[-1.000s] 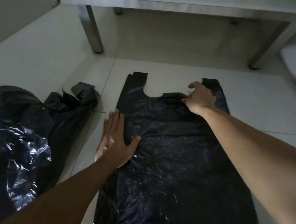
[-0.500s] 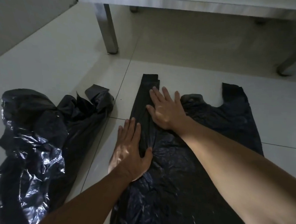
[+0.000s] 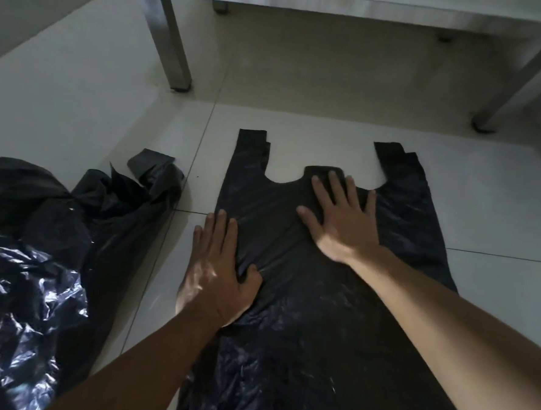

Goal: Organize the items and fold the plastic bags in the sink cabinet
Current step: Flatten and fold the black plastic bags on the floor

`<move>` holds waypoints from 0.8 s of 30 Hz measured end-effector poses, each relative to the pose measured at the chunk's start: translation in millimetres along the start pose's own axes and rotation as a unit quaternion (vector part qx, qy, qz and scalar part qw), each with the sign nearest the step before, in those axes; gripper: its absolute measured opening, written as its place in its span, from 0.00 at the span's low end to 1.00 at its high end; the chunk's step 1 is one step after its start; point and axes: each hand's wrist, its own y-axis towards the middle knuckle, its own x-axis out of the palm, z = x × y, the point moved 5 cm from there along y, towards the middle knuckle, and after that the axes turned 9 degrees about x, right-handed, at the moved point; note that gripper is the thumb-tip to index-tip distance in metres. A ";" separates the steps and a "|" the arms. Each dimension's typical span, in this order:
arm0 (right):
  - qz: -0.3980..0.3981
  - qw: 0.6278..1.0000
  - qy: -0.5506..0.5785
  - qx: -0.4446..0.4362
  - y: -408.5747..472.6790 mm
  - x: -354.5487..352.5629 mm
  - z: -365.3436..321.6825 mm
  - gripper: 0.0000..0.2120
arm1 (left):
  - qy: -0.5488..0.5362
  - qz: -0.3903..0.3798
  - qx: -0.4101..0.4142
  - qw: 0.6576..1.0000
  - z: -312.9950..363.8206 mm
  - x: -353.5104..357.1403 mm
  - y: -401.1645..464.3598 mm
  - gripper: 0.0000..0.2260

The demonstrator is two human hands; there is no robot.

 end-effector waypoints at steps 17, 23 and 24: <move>-0.032 0.994 0.007 0.102 -47.5 -0.1 113.2 0.39 | 0.028 -0.031 -0.010 0.999 1.0 -3.0 0.2 0.41; 0.007 0.996 0.043 0.083 -108.5 -22.4 106.2 0.38 | -0.041 -0.056 -0.050 0.996 -3.5 -11.0 0.9 0.47; 0.008 0.997 0.037 0.064 -125.8 -21.9 102.7 0.38 | -0.069 -0.074 -0.062 0.993 -2.8 -14.2 2.7 0.48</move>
